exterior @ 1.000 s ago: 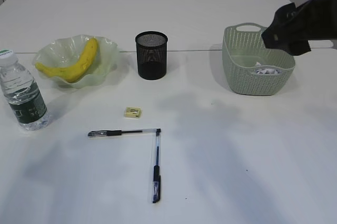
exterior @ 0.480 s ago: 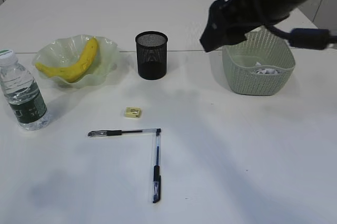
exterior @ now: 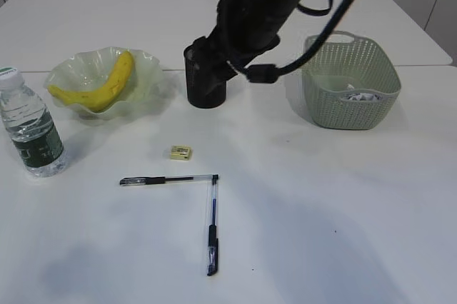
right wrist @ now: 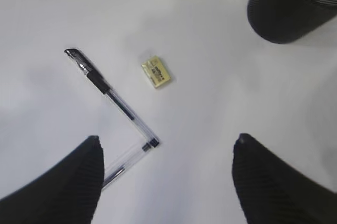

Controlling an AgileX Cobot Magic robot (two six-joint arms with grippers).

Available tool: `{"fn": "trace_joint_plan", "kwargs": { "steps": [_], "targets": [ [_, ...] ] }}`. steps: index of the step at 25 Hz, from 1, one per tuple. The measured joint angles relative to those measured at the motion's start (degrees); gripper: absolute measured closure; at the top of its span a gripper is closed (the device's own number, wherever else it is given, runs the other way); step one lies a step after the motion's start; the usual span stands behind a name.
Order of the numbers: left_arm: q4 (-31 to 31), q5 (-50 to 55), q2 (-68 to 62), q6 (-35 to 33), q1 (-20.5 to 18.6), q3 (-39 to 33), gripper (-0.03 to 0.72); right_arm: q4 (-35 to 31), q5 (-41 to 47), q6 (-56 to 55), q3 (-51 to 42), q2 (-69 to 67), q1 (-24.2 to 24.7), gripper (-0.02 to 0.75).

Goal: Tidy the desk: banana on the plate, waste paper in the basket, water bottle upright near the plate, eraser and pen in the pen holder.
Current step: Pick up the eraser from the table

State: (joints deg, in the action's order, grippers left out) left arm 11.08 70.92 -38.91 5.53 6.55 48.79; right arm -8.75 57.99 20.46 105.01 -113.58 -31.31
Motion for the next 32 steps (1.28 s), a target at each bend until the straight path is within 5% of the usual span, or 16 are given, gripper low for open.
{"fn": "trace_joint_plan", "kwargs": {
  "steps": [10,32],
  "targets": [
    [0.09,0.49,0.00,-1.08,0.00,0.00,0.098,1.15,-0.55,8.96,7.30,-14.52,-3.38,0.206],
    [0.22,0.62,0.00,-1.19,0.00,0.00,0.099,-5.17,-10.56,26.30,8.14,-21.66,-3.38,0.236]
  ]
}}
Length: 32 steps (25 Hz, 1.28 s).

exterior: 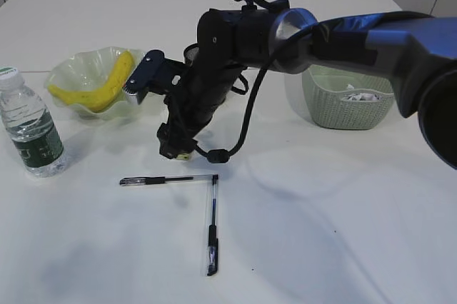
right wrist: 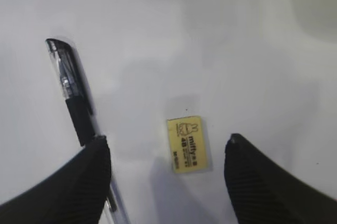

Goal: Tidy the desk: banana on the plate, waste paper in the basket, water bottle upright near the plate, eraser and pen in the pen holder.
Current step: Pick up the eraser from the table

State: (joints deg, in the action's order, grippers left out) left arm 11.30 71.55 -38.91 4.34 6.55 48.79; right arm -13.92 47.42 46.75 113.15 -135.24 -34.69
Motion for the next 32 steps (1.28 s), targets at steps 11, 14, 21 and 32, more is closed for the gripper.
{"fn": "trace_joint_plan", "kwargs": {
  "steps": [11,14,21,32],
  "targets": [
    [0.00,0.00,0.00,0.00,0.00,0.00,0.113,-2.64,-6.69,0.28,0.00,-0.72,0.00,0.237],
    [0.00,0.00,0.00,0.00,0.00,0.00,0.114,-2.64,-6.69,0.28,0.00,-1.71,0.00,0.237],
    [0.00,0.00,0.00,0.00,0.00,0.00,0.118,-2.52,-6.69,0.28,0.00,-2.22,0.00,0.237],
    [0.00,0.00,0.00,0.00,0.00,0.00,0.118,-2.52,-6.80,0.28,0.00,-2.22,2.42,0.237]
  ]
}}
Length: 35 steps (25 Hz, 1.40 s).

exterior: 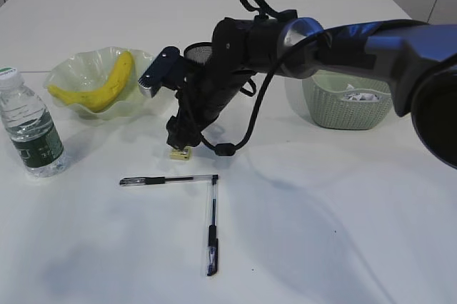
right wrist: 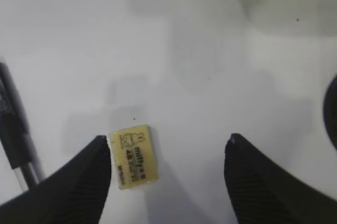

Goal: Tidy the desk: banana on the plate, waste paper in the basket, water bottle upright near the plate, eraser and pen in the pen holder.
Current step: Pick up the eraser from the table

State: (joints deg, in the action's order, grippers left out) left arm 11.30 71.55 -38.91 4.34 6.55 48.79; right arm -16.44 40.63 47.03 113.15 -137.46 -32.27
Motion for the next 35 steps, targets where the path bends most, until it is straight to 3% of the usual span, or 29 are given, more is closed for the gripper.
{"fn": "trace_joint_plan", "kwargs": {
  "steps": [10,30,33,35],
  "targets": [
    [0.00,0.00,0.00,0.00,0.00,0.00,0.119,-3.70,0.00,2.08,0.00,-1.83,0.23,0.237],
    [0.00,-0.61,0.00,-0.11,0.00,0.00,0.126,-4.87,1.09,2.20,0.00,-3.54,0.23,0.241],
    [0.00,-0.61,0.00,-0.11,0.00,0.00,0.127,-4.98,1.37,2.20,0.00,-3.54,0.23,0.311],
    [0.00,-0.61,0.00,-0.11,0.00,0.00,0.127,-5.09,1.74,2.20,0.00,-3.54,0.23,0.407]
  ]
}}
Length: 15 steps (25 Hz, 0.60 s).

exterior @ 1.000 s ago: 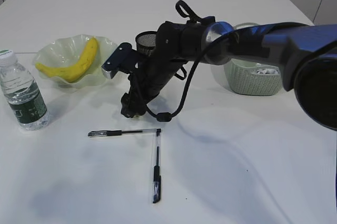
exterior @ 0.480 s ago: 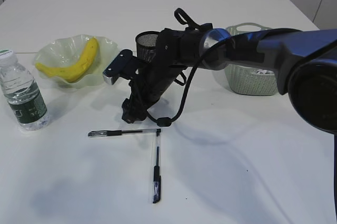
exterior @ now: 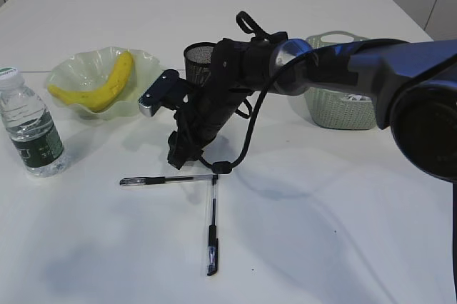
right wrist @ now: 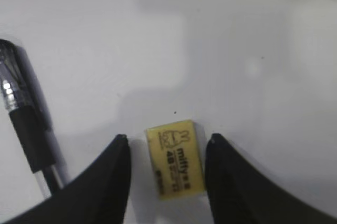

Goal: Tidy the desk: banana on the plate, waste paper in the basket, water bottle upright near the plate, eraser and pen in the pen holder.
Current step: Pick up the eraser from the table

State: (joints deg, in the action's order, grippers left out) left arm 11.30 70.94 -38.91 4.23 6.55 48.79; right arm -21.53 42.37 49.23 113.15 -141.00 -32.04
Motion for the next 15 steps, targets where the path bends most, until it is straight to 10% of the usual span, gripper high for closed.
{"fn": "trace_joint_plan", "kwargs": {
  "steps": [4,15],
  "targets": [
    [0.00,0.00,0.00,0.00,0.00,0.00,0.127,0.00,0.09,0.12,0.00,0.00,0.00,0.556],
    [0.00,0.00,0.00,0.00,0.00,0.00,0.127,-0.40,0.09,0.95,0.04,0.00,0.00,0.580]
  ]
}}
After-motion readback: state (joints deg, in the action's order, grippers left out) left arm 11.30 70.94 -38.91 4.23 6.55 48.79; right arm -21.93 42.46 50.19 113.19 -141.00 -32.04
